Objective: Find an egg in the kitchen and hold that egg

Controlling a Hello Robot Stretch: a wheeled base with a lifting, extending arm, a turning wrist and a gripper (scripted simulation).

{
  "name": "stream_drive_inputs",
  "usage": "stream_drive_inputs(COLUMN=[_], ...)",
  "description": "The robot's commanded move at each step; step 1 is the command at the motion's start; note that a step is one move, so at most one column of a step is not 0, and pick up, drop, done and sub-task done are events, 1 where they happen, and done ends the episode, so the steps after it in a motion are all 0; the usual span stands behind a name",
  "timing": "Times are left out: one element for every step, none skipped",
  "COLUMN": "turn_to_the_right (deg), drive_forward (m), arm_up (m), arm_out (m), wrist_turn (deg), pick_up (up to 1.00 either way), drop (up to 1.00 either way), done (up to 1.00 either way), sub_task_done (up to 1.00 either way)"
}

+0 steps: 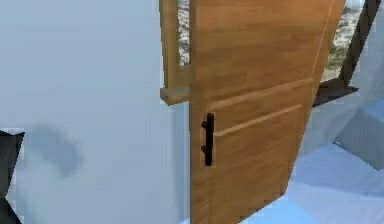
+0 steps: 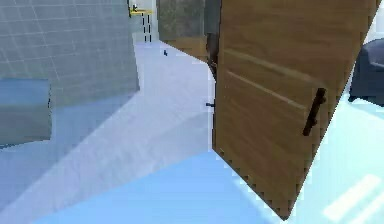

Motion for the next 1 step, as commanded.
stream_drive_inputs(turn_to_the_right=[45.0], drive_forward=[0.0], arm_up=[0.0], arm_out=[0.0], wrist_turn=[0.0], pick_up=[0.0], drop=[0.0], done=[0.0], sub_task_done=[0.0])
